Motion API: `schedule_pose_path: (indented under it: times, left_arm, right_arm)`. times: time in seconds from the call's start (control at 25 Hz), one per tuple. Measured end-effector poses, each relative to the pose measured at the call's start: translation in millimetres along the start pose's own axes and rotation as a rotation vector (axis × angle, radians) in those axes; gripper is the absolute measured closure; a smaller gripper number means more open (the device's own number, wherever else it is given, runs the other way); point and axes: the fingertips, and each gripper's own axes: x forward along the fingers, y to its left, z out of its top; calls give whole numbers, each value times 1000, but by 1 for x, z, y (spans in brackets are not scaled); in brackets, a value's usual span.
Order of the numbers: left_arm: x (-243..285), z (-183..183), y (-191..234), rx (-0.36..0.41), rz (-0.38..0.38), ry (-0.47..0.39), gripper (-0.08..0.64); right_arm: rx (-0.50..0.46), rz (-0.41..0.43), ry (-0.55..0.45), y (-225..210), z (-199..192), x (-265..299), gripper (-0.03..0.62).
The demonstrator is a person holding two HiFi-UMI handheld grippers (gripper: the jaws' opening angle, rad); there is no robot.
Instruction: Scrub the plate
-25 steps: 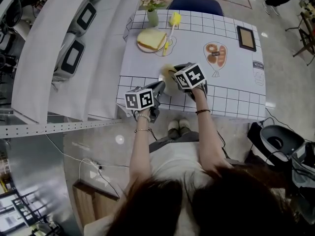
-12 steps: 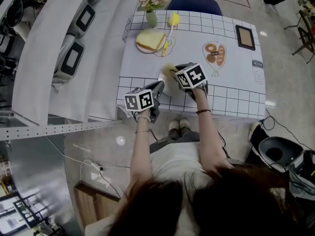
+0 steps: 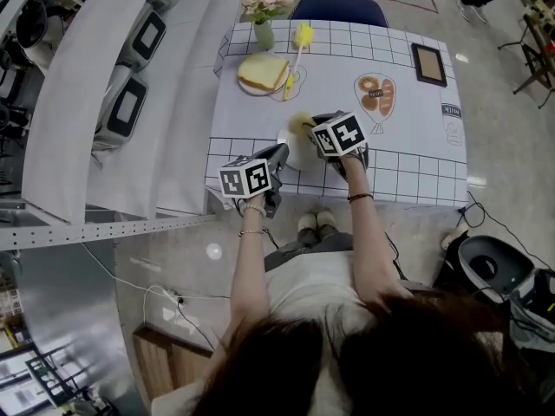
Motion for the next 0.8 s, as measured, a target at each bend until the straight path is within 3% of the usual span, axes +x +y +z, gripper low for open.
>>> schedule_pose_path:
  times: [0.8]
  left_arm:
    - [4, -5, -14, 23, -13, 12, 549]
  right_arm:
    - [48, -57, -14, -16, -8, -22, 512]
